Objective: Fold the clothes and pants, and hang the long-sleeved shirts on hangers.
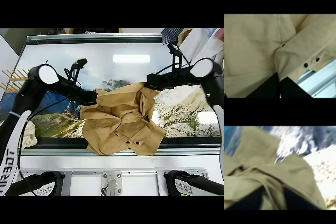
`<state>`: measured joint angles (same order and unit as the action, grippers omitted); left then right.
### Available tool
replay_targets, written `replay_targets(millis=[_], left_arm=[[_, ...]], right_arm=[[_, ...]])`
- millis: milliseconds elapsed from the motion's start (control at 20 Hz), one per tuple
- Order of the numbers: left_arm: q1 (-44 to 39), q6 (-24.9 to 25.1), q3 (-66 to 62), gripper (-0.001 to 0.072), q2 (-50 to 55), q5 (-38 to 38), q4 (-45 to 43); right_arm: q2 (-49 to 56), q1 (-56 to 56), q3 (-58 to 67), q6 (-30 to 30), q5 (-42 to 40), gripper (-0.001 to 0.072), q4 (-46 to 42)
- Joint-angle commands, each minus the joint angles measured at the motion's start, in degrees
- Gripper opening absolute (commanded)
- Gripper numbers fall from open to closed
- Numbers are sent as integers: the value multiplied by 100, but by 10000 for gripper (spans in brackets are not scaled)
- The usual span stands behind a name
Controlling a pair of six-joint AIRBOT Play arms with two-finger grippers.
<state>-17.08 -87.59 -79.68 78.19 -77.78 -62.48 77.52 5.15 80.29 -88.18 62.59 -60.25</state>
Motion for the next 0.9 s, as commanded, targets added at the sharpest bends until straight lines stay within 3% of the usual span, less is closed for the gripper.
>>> replay_targets(millis=[0,150,250,500,700,850], left_arm=[[81,90,-50,13,614,31,304],[81,170,-321,13,763,31,254],[81,221,-374,13,756,13,216],[81,284,-372,13,763,-17,205],[76,284,-372,13,763,-7,208],[76,284,-372,13,763,-2,208]], right_arm=[[610,-20,-94,144,-1215,623,374],[409,-214,-94,909,-1193,614,374],[201,-426,-94,1346,-608,614,302],[-358,-918,-219,1794,782,614,-258],[-1233,-769,-1084,2100,772,613,-260],[-1484,-442,-1812,2361,133,611,-280]])
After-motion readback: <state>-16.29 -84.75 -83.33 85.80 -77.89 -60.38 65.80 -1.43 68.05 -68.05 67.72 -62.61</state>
